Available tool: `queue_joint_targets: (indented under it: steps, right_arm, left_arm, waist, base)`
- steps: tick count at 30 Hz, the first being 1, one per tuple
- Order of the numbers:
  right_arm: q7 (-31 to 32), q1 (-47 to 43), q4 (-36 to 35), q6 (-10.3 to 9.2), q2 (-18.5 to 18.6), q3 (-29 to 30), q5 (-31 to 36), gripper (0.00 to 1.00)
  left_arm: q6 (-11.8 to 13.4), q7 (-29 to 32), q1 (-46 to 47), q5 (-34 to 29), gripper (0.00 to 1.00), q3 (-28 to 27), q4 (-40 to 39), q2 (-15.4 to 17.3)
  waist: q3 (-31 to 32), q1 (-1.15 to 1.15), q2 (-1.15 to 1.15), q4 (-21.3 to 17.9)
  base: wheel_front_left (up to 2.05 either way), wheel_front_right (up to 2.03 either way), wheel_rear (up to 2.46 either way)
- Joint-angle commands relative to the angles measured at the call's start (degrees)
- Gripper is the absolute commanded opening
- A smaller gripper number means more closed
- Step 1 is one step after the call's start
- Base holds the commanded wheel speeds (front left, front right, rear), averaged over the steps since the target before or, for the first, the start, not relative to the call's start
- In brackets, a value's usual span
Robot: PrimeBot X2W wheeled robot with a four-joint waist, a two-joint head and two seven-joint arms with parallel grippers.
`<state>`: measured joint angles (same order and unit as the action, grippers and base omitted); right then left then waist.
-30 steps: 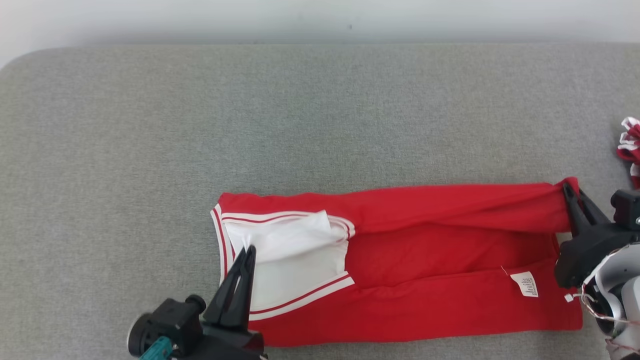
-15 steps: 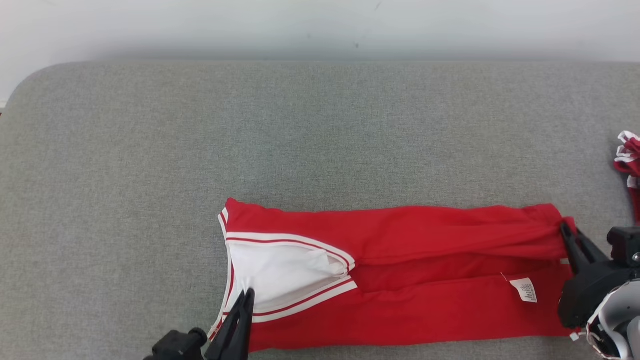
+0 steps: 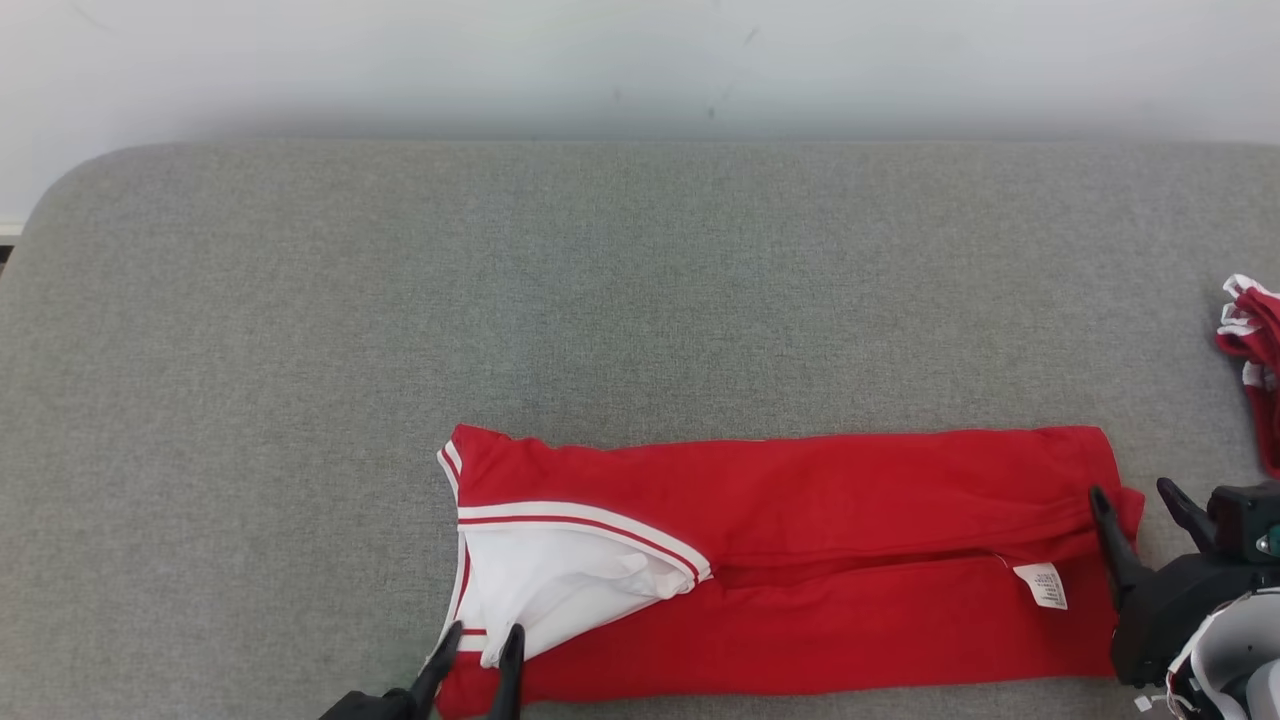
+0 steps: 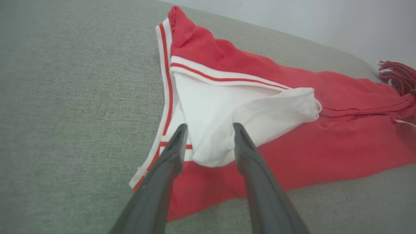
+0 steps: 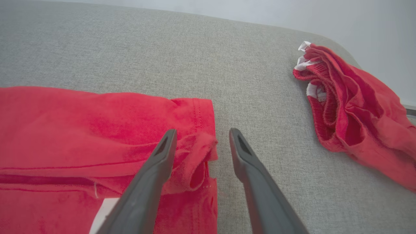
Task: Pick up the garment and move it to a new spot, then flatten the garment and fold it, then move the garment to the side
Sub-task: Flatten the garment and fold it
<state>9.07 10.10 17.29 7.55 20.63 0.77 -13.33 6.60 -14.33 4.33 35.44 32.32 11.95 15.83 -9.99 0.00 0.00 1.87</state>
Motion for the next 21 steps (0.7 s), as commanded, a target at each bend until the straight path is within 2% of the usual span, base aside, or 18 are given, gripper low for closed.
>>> queue_joint_targets:
  steps: [1,6,9,16,17,21]
  right_arm:
    - [-0.5,-1.0,0.1,-0.16,-0.7,0.6,0.0,1.00]
    - [-1.3,-2.9,-1.1,-0.16,-2.9,2.8,-2.3,1.00]
    - [-0.9,-4.8,-2.8,-0.16,-4.6,4.8,-3.6,1.00]
    - [0.5,-10.0,-8.8,-0.16,-10.3,9.7,-5.2,1.00]
    - [0.5,-10.0,-8.8,-0.16,-10.3,9.7,-5.2,1.00]
    - [1.6,-12.5,-11.4,-0.16,-13.1,11.3,-5.0,1.00]
  left_arm:
    - [0.4,-0.4,-0.1,-0.8,1.00,-0.4,0.6,0.0]
    - [0.4,-0.8,-0.6,-3.2,1.00,-2.7,0.3,0.2]
    - [0.2,-0.9,-1.4,-6.4,1.00,-7.5,-4.0,-0.9]
    - [-2.7,-0.8,-6.2,-14.3,1.00,-20.0,-11.5,-5.7]
    - [-2.7,-0.8,-6.2,-14.3,1.00,-20.0,-11.5,-5.7]
    - [-5.6,-0.8,-8.3,-16.8,1.00,-26.0,-13.3,-8.8]
  waist:
    - [0.6,0.00,0.00,0.1]
    - [2.3,0.00,0.00,0.4]
    - [3.6,0.00,0.00,0.8]
    - [6.9,0.00,0.00,1.6]
    - [6.9,0.00,0.00,1.6]
    - [8.0,0.00,0.00,1.8]
  base:
    - [0.00,0.00,0.00]
    - [0.00,0.00,0.00]
    - [0.00,0.00,0.00]
    - [0.00,0.00,0.00]
    - [0.00,0.00,0.00]
    - [0.00,0.00,0.00]
